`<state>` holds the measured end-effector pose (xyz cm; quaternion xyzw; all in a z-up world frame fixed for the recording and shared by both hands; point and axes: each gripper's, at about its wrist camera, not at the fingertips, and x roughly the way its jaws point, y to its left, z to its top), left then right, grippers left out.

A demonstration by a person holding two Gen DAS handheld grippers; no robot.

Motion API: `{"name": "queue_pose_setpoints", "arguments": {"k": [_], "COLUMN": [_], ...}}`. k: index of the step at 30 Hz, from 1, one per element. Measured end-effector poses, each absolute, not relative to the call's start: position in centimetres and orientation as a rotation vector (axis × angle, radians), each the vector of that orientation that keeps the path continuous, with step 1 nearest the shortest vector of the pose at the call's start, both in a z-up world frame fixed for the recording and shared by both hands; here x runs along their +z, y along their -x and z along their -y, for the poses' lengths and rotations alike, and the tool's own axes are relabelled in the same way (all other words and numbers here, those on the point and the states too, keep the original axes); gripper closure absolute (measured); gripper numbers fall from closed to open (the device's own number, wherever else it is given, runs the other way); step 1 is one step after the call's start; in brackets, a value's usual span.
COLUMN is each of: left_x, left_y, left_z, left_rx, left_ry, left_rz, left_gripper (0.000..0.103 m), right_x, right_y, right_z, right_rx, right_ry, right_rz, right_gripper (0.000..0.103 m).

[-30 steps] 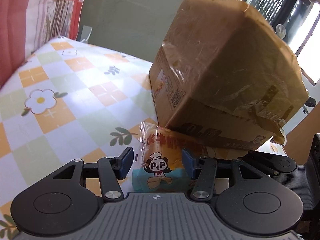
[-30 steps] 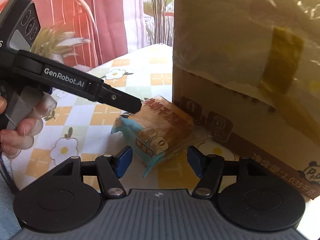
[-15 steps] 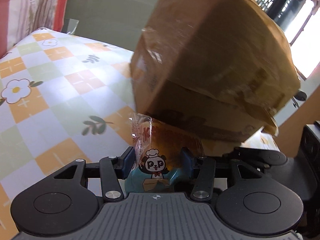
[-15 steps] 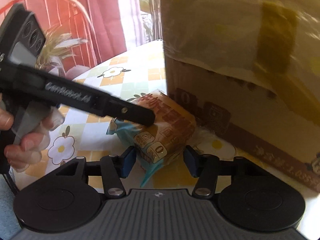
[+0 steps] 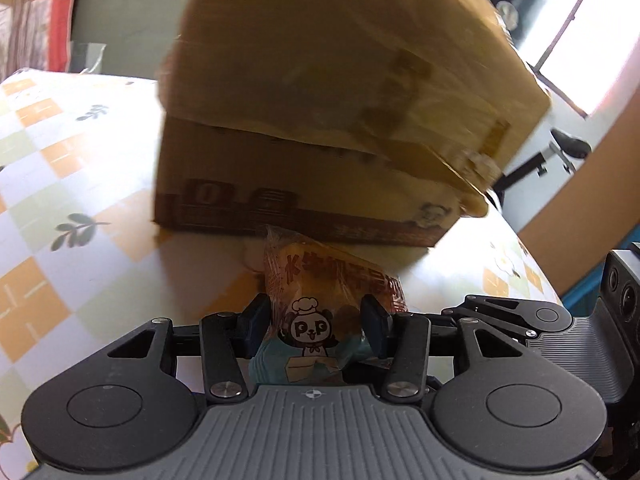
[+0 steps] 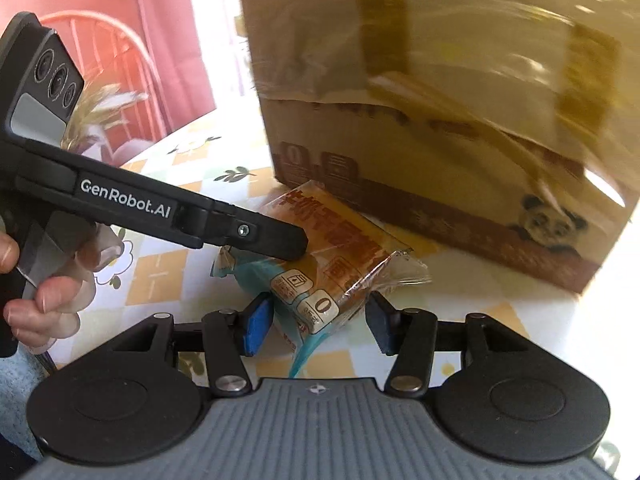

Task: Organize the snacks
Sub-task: 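Grasp the blue-and-white bread packet with both grippers, then carry the bread packet over the floor box and open both grippers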

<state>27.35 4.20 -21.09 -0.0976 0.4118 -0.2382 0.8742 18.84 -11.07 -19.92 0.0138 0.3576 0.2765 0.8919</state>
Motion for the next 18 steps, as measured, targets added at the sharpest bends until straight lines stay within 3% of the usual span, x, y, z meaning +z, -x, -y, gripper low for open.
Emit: {"name": "queue_pose_setpoints", "arguments": {"k": [18], "left_x": [-17.4], "left_y": [-24.8], "left_z": [-0.9], "left_rx": [-0.519], "left_ry": [0.184], "left_rz": [-0.749], "left_gripper": [0.052], "right_x": [-17.5], "right_y": [-15.7], "right_z": [14.0], "right_rx": [0.535], "right_ry": [-0.045], "right_rz": [-0.628], "right_gripper": [0.05]}}
